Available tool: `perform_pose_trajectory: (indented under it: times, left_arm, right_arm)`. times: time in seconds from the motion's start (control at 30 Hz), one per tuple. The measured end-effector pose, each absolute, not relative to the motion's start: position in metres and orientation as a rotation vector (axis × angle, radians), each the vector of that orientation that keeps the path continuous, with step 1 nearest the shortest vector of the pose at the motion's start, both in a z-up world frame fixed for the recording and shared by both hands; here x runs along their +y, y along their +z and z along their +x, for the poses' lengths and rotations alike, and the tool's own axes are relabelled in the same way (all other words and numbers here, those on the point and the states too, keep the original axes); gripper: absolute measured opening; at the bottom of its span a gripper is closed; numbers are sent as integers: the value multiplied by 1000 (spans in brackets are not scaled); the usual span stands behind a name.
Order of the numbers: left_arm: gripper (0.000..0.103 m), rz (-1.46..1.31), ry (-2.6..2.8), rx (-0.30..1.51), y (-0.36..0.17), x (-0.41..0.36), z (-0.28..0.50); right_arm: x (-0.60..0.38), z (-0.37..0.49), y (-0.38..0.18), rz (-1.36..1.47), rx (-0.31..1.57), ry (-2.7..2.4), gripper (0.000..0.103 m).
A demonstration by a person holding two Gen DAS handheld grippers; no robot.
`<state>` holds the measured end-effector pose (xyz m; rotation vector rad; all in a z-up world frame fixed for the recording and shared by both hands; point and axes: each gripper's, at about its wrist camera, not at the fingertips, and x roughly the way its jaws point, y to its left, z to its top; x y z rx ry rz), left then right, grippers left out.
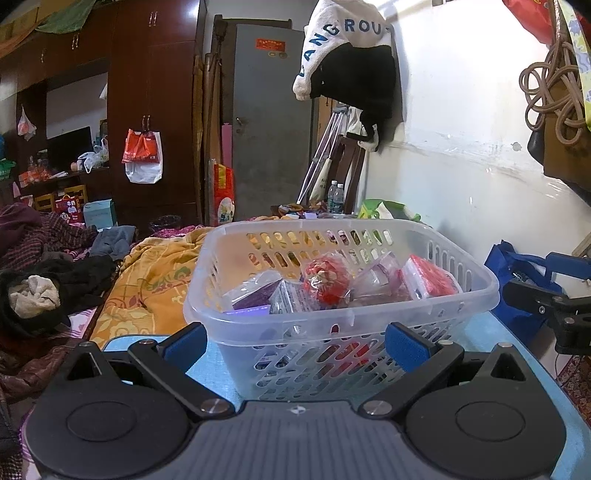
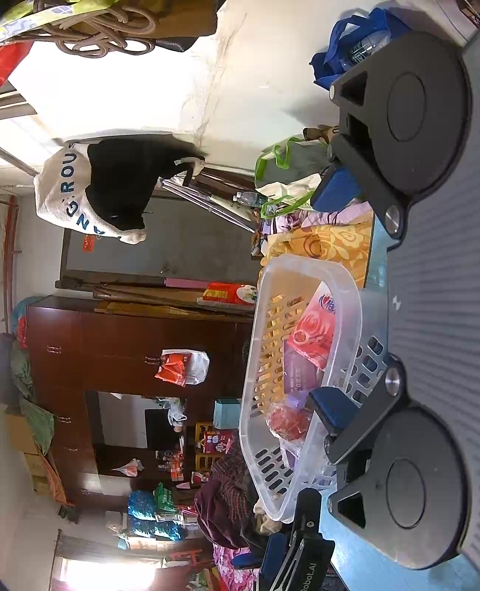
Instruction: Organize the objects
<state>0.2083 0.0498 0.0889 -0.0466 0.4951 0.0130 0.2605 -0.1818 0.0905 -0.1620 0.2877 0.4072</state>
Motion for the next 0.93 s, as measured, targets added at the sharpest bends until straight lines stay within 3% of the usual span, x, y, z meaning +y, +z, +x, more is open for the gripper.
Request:
perform_pose_trajectory:
  times: [0.93]
  left_arm:
    - [103, -56, 6, 471, 93, 42, 208]
  right_arm:
    - [-184, 262, 88, -168, 289, 411, 103]
